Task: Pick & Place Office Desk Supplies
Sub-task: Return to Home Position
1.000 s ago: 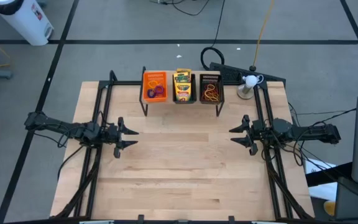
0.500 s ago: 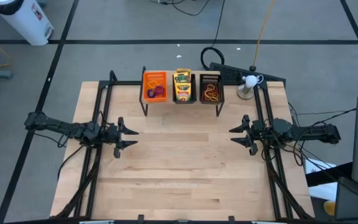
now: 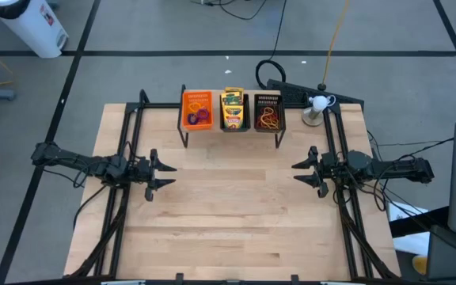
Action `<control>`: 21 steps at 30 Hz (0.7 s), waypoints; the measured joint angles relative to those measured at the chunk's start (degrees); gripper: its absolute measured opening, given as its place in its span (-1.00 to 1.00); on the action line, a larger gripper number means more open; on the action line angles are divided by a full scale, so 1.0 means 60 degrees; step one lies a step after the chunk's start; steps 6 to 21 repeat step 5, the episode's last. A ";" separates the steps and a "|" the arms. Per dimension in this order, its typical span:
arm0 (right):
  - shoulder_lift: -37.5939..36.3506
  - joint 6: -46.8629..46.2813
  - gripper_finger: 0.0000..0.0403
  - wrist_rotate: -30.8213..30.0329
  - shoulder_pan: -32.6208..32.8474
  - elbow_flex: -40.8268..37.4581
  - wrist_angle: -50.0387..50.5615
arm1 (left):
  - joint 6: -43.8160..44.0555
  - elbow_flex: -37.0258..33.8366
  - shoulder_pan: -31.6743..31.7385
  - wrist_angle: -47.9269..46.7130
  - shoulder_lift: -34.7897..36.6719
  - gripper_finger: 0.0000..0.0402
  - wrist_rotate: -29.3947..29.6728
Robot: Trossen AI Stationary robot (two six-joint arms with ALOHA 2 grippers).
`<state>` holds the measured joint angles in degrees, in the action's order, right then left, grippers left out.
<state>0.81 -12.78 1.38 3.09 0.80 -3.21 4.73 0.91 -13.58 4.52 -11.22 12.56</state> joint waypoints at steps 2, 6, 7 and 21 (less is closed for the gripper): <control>0.0001 0.0001 -0.09 0.0000 0.0000 0.0000 -0.0001 | 0.0000 0.0000 -0.0003 0.0002 0.0000 -0.08 0.0000; 0.0002 0.0001 -0.09 0.0001 0.0000 0.0000 0.0001 | 0.0000 0.0000 -0.0002 0.0002 0.0000 -0.08 0.0000; 0.0002 0.0001 -0.09 0.0001 0.0000 0.0000 0.0001 | 0.0000 0.0000 -0.0002 0.0002 0.0000 -0.08 0.0000; 0.0002 0.0001 -0.09 0.0001 0.0000 0.0000 0.0001 | 0.0000 0.0000 -0.0002 0.0002 0.0000 -0.08 0.0000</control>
